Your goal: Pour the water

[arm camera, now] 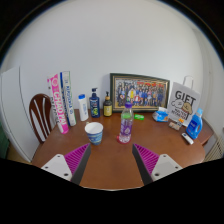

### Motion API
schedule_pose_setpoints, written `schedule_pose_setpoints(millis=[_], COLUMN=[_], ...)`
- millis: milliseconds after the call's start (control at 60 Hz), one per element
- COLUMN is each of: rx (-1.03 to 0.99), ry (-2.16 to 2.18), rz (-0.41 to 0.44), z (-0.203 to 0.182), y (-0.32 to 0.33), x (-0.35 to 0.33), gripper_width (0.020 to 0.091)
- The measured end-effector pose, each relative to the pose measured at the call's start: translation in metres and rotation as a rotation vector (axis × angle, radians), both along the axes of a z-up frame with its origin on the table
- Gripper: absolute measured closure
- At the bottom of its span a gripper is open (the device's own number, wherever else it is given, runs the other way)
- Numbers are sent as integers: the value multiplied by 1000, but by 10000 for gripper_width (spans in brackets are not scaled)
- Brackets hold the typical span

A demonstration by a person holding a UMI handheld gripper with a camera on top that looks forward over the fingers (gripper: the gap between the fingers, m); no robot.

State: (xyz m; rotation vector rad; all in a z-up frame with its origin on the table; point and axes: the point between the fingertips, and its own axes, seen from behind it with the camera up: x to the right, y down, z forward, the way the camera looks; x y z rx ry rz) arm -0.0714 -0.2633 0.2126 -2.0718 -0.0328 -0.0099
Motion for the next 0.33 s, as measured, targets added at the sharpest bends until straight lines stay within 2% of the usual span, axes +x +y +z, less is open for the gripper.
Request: schedule_pose_setpoints(millis=[333], rx=[-13], ry=[-11], rz=[-60], z=[3], y=[-49], x=[14], gripper_width=[252])
